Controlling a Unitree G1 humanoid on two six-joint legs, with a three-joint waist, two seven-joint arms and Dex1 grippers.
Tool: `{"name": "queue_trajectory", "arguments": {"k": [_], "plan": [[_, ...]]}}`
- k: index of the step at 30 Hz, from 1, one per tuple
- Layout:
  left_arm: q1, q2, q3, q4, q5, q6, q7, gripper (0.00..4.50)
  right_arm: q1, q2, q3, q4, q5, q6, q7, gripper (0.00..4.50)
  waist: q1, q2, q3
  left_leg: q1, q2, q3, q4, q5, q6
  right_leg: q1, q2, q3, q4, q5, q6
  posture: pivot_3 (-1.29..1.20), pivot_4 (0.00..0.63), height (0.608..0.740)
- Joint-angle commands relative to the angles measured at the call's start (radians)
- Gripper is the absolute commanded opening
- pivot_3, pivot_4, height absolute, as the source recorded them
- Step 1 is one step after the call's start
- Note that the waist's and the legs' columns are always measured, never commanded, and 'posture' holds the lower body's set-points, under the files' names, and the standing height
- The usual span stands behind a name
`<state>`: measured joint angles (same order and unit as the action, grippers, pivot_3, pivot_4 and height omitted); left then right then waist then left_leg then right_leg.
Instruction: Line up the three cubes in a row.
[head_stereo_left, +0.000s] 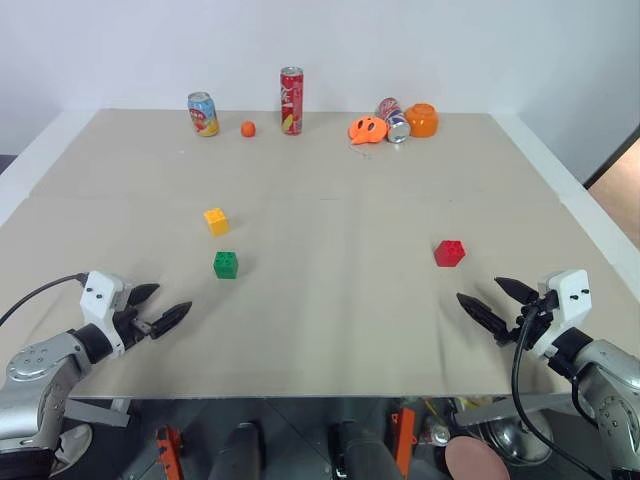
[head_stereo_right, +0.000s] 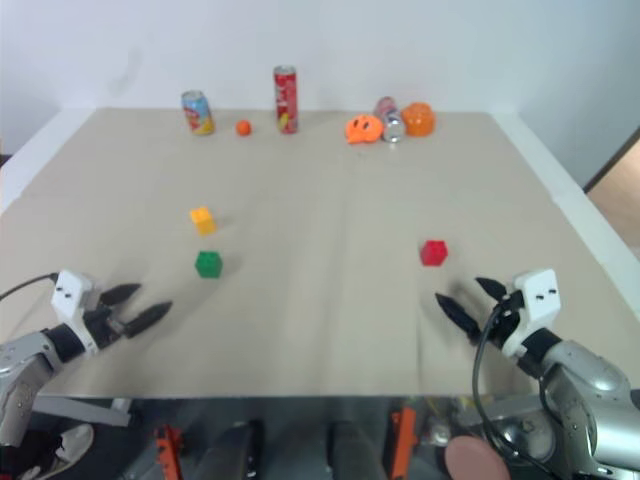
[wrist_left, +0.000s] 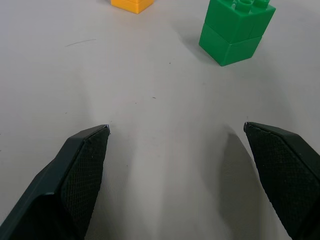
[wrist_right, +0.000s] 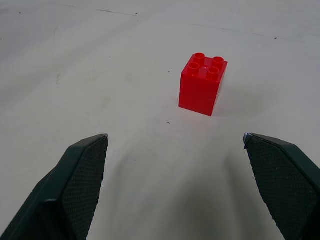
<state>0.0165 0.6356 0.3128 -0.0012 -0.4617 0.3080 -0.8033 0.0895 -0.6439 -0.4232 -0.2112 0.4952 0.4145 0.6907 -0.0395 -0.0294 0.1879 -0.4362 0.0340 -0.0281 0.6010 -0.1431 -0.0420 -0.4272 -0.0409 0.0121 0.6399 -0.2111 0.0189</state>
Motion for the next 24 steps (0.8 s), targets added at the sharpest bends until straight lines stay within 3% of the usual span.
{"name": "queue_trajectory", "arguments": {"k": [1, 12, 16, 24], "plan": [[-0.025, 0.020, 0.002, 0.023, 0.009, -0.014, -0.017, 4.45, -0.018, 0.002, -0.004, -0.024, 0.000, -0.015, -0.013, 4.50, 0.002, 0.000, 0.000, 0.000, 0.000, 0.000, 0.000, 0.000, 0.000, 0.000, 0.000, 0.000, 0.000, 0.000, 0.000, 0.00, 0.150, 0.740], [-0.088, 0.026, 0.018, 0.091, -0.035, -0.128, -0.201, 4.45, -0.055, 0.024, 0.014, -0.018, -0.038, -0.007, -0.106, 4.50, 0.008, 0.000, 0.000, 0.000, 0.003, 0.004, 0.000, 0.001, 0.001, 0.000, 0.001, 0.000, 0.000, 0.000, 0.000, 0.00, 0.150, 0.740], [-0.144, 0.043, 0.026, 0.032, -0.110, -0.090, -0.264, 4.45, -0.091, 0.031, 0.027, 0.011, -0.056, 0.003, -0.141, 4.50, 0.015, 0.000, 0.000, -0.001, 0.007, 0.009, 0.000, 0.002, 0.002, -0.001, 0.003, 0.000, 0.000, 0.000, 0.000, 0.00, 0.150, 0.740], [-0.187, 0.101, -0.092, -0.133, -0.153, -0.044, -0.421, 4.45, -0.159, 0.053, 0.088, 0.100, -0.114, -0.026, -0.170, 4.50, 0.016, 0.000, 0.000, 0.000, 0.013, 0.016, 0.001, 0.001, 0.004, -0.001, 0.006, 0.002, 0.000, 0.000, 0.001, 0.00, 0.150, 0.740]]}}
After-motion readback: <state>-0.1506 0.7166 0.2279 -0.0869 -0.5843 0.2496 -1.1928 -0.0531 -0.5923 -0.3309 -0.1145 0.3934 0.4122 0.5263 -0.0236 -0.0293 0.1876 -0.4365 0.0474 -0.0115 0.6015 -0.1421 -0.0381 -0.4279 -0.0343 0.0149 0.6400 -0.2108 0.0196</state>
